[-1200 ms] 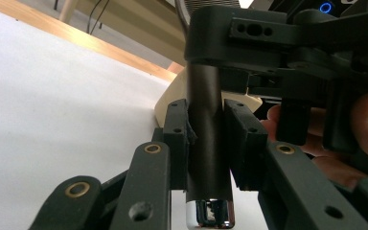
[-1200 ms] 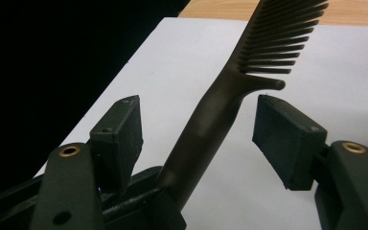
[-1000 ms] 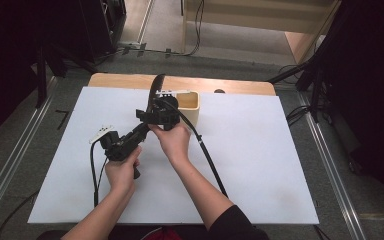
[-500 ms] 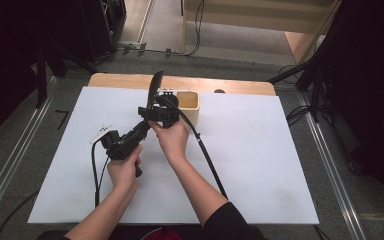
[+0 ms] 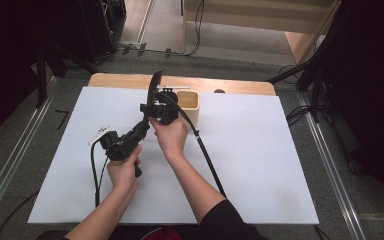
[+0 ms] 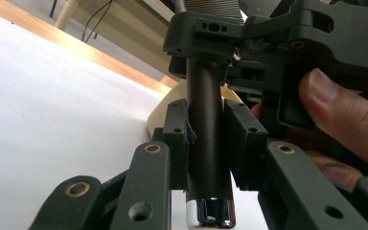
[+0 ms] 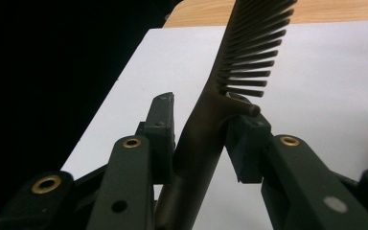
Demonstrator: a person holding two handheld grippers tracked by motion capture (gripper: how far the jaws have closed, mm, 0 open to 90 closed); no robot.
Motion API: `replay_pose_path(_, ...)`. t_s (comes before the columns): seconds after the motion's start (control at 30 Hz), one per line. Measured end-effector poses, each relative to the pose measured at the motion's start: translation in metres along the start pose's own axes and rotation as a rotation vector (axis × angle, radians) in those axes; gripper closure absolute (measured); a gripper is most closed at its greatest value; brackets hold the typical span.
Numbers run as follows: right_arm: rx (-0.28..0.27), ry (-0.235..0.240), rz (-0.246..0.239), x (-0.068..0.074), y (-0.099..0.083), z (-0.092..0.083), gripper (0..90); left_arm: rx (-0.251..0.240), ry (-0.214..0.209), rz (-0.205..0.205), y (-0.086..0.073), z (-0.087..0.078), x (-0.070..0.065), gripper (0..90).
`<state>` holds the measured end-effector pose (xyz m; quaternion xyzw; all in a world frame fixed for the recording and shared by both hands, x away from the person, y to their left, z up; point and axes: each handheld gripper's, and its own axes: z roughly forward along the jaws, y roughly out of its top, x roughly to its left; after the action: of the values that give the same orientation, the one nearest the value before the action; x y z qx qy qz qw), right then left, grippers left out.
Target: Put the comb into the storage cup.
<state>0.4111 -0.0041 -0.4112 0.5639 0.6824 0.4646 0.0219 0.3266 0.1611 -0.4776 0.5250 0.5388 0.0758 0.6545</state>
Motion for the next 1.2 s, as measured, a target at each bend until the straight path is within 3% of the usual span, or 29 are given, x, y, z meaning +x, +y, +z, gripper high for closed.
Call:
replay_pose_path(0.67, 0.016, 0.046, 0.083, -0.005, 0.001, -0.005, 68.9, 0.010, -0.011, 0.017, -0.002, 0.001, -0.001, 73.5)
replay_pose_path(0.83, 0.015, 0.063, 0.088, -0.006, 0.001, -0.006, 69.9, 0.043, 0.005, 0.041, 0.001, 0.002, -0.005, 71.9)
replay_pose_path(1.07, -0.002, 0.047, 0.068, -0.011, 0.003, -0.013, 70.1, 0.112, 0.000, 0.027, 0.006, 0.004, -0.007, 56.0)
replay_pose_path(1.2, -0.005, 0.039, 0.053, -0.013, 0.004, -0.014, 70.1, 0.158, -0.016, 0.053, 0.009, 0.004, -0.010, 51.0)
